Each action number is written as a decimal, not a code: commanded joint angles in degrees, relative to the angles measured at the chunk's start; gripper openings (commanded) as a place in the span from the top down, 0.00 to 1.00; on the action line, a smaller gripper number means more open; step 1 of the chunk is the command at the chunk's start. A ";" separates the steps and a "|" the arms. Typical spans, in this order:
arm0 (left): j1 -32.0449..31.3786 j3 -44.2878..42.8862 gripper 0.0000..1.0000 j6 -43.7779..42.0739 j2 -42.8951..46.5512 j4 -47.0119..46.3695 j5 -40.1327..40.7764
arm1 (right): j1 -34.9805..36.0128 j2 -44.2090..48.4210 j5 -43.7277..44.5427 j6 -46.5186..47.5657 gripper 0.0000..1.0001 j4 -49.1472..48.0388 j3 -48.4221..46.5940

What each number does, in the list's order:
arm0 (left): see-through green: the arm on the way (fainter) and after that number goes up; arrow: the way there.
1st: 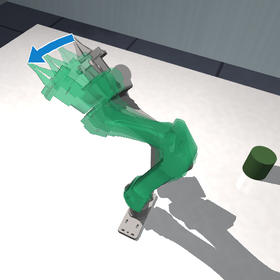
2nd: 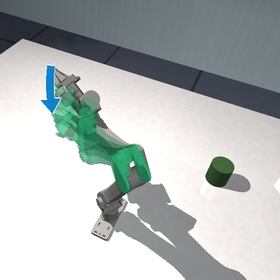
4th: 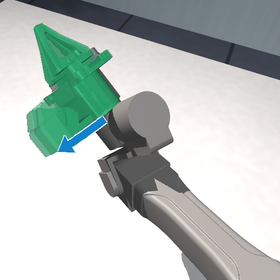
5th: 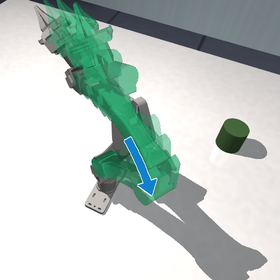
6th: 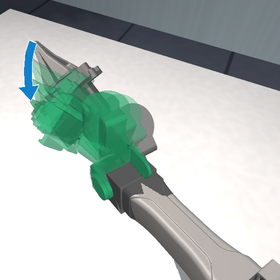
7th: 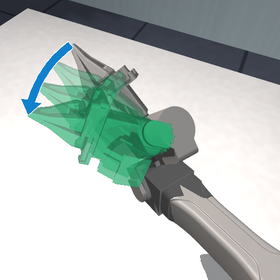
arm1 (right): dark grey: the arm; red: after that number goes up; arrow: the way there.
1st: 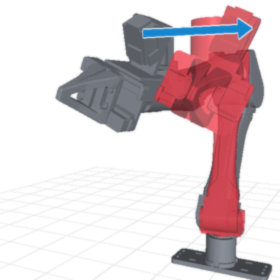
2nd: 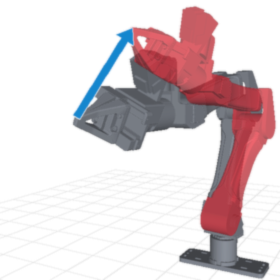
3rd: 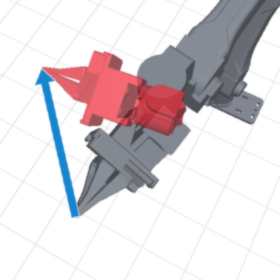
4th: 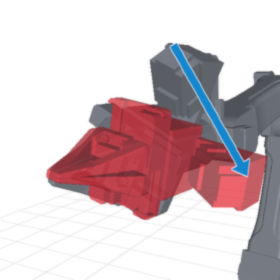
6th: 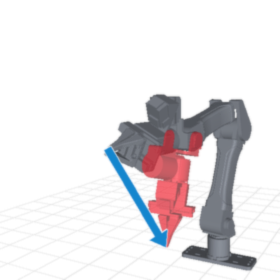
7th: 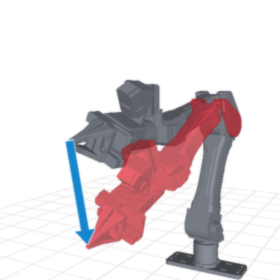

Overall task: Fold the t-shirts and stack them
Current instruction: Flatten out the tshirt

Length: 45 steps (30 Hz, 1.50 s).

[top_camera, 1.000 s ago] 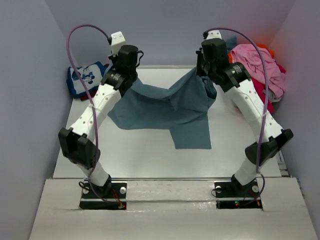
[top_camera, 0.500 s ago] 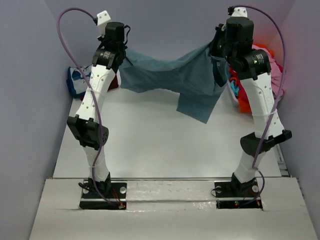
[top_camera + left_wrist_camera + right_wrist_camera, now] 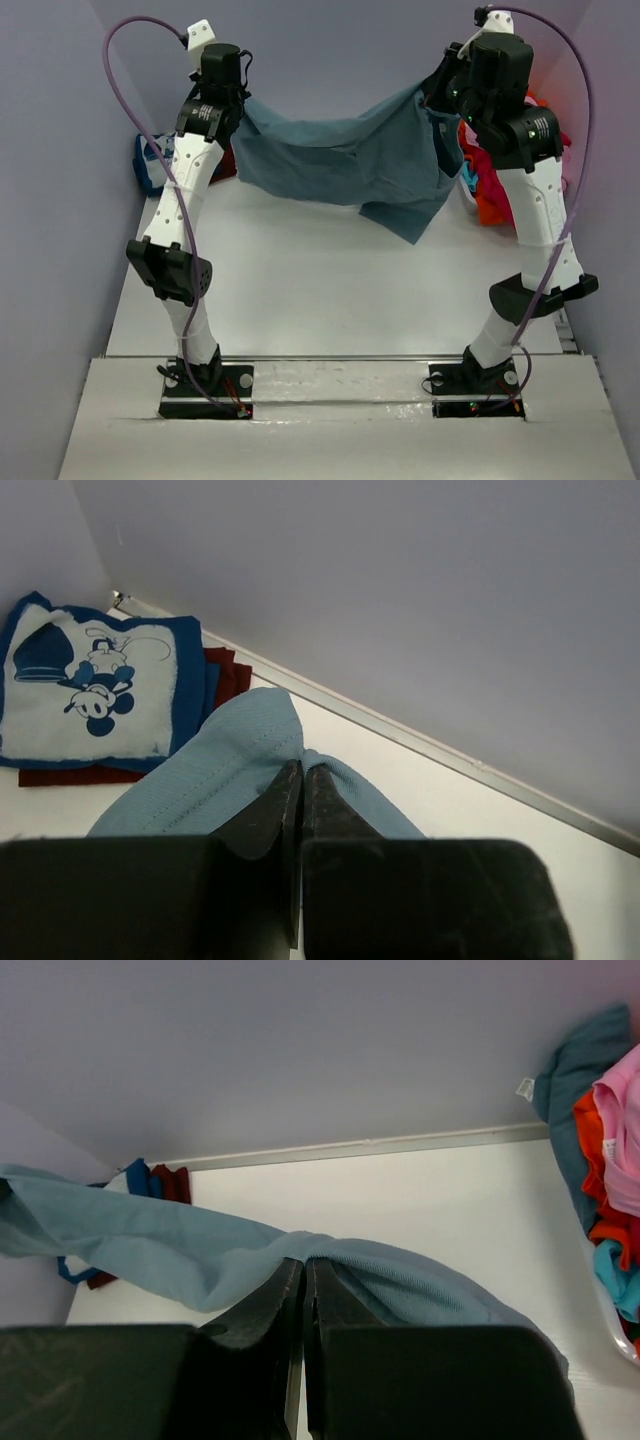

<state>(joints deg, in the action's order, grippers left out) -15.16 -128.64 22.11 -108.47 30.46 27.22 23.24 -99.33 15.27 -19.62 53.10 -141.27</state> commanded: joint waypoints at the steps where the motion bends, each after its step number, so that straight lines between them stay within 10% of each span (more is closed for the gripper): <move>1: 1.09 1.99 0.94 -0.41 1.88 -4.09 -1.81 | -0.31 -1.36 -1.56 -2.36 0.93 -1.80 -3.38; 11: 2.15 -10.75 0.94 5.39 -11.59 -1.02 -6.74 | -2.94 -13.77 -5.60 -5.97 0.93 -2.30 -11.73; 23: 2.15 -8.64 0.94 2.76 -5.61 -3.04 -7.01 | -2.94 -4.38 -3.58 -3.32 0.93 -5.20 -8.94; 34: 2.67 -13.22 0.94 6.54 -18.70 5.66 -10.78 | -6.72 -24.58 -20.00 -15.52 0.93 4.46 -12.53; 45: 3.38 -11.36 0.94 6.81 -18.71 7.95 -13.07 | -10.67 -23.36 -29.50 -17.13 0.93 6.04 -8.05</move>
<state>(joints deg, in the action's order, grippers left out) -12.10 -139.13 28.91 -132.62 39.51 14.94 13.13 -130.21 -9.43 -36.40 61.28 -148.16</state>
